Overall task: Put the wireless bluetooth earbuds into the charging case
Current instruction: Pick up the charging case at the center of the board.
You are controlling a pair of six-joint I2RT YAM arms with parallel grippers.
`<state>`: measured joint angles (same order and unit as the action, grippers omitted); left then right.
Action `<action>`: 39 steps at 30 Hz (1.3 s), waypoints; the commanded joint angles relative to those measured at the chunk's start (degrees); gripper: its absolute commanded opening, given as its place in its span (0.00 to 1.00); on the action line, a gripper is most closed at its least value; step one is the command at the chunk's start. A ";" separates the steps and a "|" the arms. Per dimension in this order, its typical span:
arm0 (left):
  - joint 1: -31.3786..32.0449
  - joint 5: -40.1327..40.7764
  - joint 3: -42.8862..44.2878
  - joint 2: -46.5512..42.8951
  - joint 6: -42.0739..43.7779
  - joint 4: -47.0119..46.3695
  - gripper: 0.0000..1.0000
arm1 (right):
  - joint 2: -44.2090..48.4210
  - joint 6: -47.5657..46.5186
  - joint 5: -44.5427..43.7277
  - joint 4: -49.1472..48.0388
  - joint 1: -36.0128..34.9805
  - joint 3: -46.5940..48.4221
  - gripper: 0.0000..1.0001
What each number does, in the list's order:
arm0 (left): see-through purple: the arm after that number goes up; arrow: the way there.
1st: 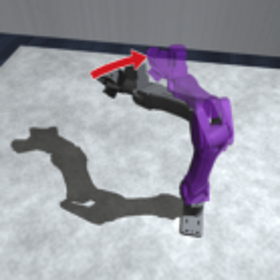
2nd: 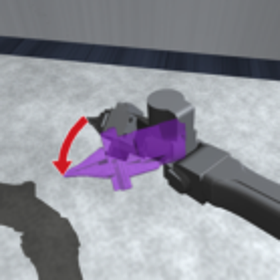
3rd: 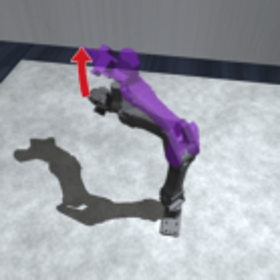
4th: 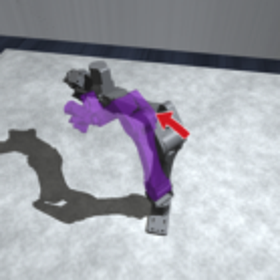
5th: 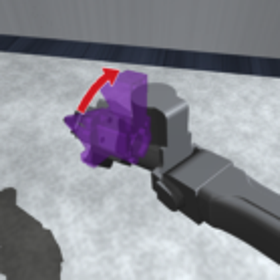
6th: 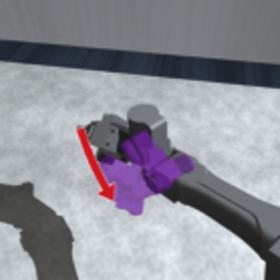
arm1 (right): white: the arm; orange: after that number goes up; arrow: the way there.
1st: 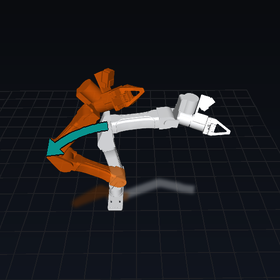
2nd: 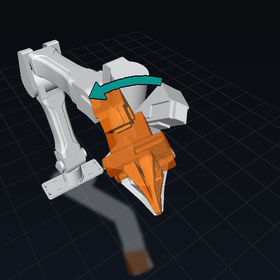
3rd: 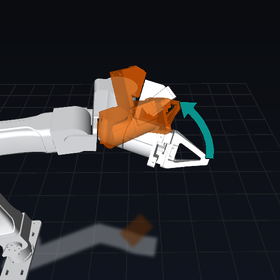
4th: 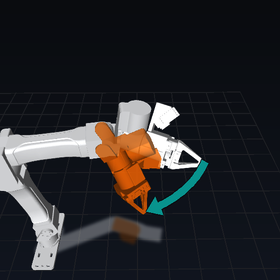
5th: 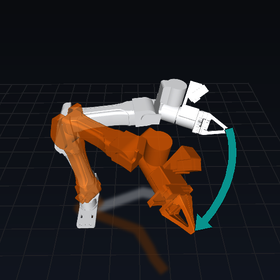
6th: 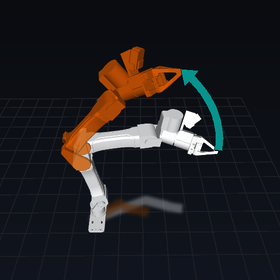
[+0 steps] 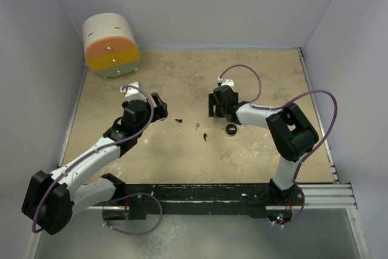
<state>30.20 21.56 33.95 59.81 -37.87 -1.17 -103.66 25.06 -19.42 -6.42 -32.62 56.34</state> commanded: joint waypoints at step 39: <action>0.30 0.44 3.71 0.60 0.56 -2.36 0.90 | 2.88 -6.61 -0.97 -1.38 -0.10 1.06 0.00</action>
<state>30.20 22.94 34.06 59.44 -37.87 -1.15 -103.85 22.76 -19.59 -6.72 -31.88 56.34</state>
